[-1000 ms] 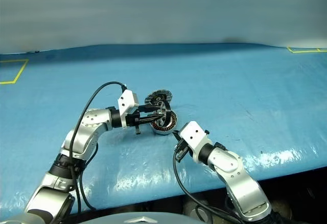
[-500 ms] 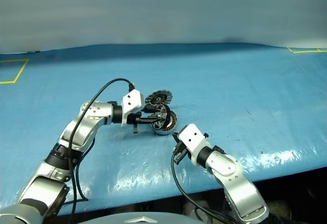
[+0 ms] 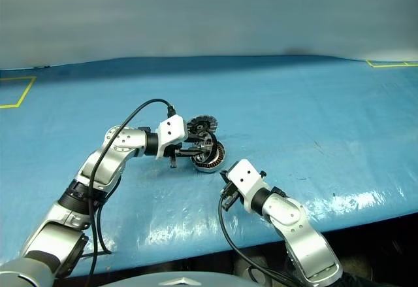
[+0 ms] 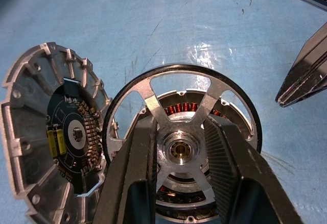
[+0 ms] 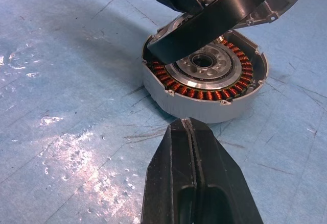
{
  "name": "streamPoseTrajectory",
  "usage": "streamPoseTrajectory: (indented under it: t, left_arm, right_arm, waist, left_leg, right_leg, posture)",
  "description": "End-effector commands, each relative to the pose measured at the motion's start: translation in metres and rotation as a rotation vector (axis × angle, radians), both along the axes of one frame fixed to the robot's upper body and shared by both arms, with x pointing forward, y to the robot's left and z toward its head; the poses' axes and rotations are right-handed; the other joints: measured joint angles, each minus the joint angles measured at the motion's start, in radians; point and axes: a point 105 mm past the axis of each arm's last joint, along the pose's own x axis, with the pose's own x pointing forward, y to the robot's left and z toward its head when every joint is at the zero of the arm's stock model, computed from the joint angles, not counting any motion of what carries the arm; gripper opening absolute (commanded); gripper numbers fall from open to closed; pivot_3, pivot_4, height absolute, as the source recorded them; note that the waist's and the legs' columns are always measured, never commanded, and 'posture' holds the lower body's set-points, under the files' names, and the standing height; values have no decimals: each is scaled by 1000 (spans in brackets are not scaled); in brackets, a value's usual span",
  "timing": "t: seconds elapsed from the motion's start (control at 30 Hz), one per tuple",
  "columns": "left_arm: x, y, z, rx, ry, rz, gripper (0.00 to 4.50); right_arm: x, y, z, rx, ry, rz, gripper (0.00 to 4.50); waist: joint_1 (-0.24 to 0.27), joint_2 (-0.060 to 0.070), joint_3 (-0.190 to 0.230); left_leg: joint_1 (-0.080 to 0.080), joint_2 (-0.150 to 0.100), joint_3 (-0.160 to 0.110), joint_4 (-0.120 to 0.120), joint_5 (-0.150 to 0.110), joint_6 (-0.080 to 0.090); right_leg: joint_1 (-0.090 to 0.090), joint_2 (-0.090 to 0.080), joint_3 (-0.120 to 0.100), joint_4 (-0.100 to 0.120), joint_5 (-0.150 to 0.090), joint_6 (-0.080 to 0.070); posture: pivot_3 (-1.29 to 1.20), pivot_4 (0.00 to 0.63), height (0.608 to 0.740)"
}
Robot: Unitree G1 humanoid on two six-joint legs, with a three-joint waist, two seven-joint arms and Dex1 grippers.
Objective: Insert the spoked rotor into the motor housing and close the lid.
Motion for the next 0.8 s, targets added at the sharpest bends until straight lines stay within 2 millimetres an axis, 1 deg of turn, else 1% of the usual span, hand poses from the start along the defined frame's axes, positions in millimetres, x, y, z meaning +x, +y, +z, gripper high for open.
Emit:
streamPoseTrajectory:
  t: [0.03, 0.07, 0.2, 0.3, 0.43, 0.47, 0.5, 0.6, 0.67, 0.73, 0.8]
  left_arm:
    - [1, 4, -5, 33, -5, 20, 2601]
    - [3, 5, -2, 29, -17, 32, 2910]
    - [2, 6, 16, -47, -56, 32, 2910]
    - [-9, 6, 35, -175, -37, -4, 2910]
    - [-17, 13, 42, -215, -43, -2, 2910]
    - [-20, 15, 44, -230, -36, -2, 2910]
    - [-23, 17, 45, -256, -25, 6, 2910]
    - [-29, 27, 40, -278, 0, 51, 2910]
    - [-32, 33, 35, -297, 11, 79, 2910]
    - [-36, 35, 27, -294, 15, 85, 2910]
    - [-40, 38, 16, -273, 32, 98, 2930]
  right_arm:
    - [3, 3, 10, 13, -48, 10, 0]
    - [3, 3, 9, 14, -46, 10, 0]
    - [3, 2, 9, 16, -43, 6, 0]
    - [2, 1, 9, 18, -42, 2, 0]
    - [1, -3, 10, 22, -40, -9, 0]
    - [1, -5, 13, 37, -42, -16, 0]
    - [-1, -9, 21, 63, -54, -20, 0]
    - [0, -23, 48, 89, -123, -28, 0]
    - [6, -28, 65, 86, -178, -25, 0]
    - [13, -27, 74, 46, -210, 9, 0]
    - [19, -21, 75, -31, -233, 81, 369]
  waist:
    - [-1, 0, 0]
    - [-1, 0, 0]
    - [1, 0, 0]
    - [0, 0, 0]
    - [0, 0, 0]
    - [0, 0, 0]
    - [0, 0, 0]
    - [-1, 0, 1]
    - [-3, 0, 1]
    - [-4, 0, 1]
    - [-8, 0, 1]
  left_leg:
    - [0, 0, 0, 0, 0, 0]
    - [-1, 0, 0, 0, 0, 0]
    - [-2, 0, 0, 0, 0, 0]
    - [-3, 2, 0, 0, 0, 0]
    - [-5, 2, 1, 0, 2, -3]
    - [-5, 2, 1, 0, 1, -3]
    - [-5, 2, 1, 0, 1, -2]
    - [-5, 2, 1, -1, 1, -2]
    - [-4, 2, 1, -1, 1, -1]
    - [-4, 2, 1, -1, 0, 0]
    - [-3, 2, 1, -1, 1, -1]
  right_leg:
    - [0, 0, 0, 0, 0, 0]
    - [-1, 0, 0, 0, 0, 0]
    - [-2, 0, 0, 0, 0, 0]
    - [-4, 0, 1, 0, 1, 1]
    - [-5, -1, 1, 0, 1, 2]
    - [-5, 0, 1, 0, 1, 2]
    - [-5, 0, 1, 0, 1, 2]
    - [-5, -1, 2, 0, 1, 2]
    - [-5, -1, 2, 0, 1, 2]
    - [-5, -1, 2, 0, 1, 2]
    - [-5, 0, 2, 0, 1, 1]
  posture:
    - [0, 150, 740]
    - [0, 150, 740]
    - [0, 150, 740]
    - [0, 150, 740]
    - [0, 150, 740]
    - [0, 150, 740]
    - [0, 150, 740]
    - [0, 150, 740]
    - [0, 150, 740]
    - [0, 150, 740]
    - [0, 150, 740]
